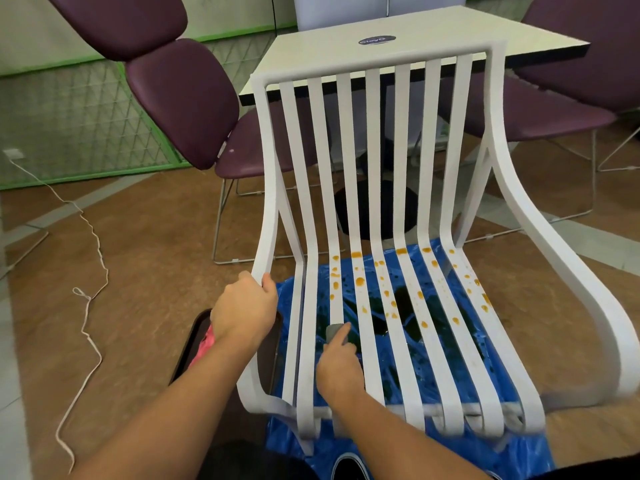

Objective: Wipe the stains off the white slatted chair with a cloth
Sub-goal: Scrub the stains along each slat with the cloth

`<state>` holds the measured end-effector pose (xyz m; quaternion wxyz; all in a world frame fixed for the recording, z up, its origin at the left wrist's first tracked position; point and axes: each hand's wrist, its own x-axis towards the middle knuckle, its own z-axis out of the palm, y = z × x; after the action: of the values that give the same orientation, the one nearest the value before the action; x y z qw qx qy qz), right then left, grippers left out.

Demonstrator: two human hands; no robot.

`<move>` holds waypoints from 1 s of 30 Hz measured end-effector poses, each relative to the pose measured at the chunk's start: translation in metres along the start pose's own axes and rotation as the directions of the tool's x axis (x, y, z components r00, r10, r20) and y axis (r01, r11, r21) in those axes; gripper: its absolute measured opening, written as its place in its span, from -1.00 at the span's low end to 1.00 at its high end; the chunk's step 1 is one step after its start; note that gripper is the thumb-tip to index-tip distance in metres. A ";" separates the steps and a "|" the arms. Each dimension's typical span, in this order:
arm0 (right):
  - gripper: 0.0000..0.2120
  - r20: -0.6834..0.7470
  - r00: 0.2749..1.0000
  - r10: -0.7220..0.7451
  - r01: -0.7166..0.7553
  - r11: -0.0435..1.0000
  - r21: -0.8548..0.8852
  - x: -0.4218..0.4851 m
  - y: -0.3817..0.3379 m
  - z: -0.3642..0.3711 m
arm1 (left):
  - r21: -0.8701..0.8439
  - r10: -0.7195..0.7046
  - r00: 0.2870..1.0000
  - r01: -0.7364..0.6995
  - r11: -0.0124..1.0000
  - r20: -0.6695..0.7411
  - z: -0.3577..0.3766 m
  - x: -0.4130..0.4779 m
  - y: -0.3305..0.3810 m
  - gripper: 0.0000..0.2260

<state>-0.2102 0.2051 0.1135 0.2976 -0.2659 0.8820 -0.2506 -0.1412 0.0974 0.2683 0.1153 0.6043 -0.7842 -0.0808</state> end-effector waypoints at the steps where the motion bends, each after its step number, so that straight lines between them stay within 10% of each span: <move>1: -0.24 0.011 1.000 -0.022 0.023 0.992 -0.125 0.003 0.001 0.003 | -0.008 0.001 1.000 -0.001 1.000 -0.003 0.001 0.000 -0.001 -0.62; 25: -0.32 0.012 0.993 0.115 -0.113 0.987 -0.110 0.109 -0.042 -0.023 | -0.077 -0.004 1.000 0.006 0.997 0.028 0.001 0.004 0.000 -0.67; 30: -0.64 -0.045 0.998 0.036 -0.035 0.999 0.037 0.128 -0.041 -0.024 | -0.054 -0.003 0.999 0.005 0.999 0.037 0.002 0.006 -0.002 -0.68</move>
<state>-0.3000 0.1024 0.1047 0.2863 -0.2390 0.8886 -0.2671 -0.1410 0.0910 0.2660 0.1171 0.6008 -0.7826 -0.1133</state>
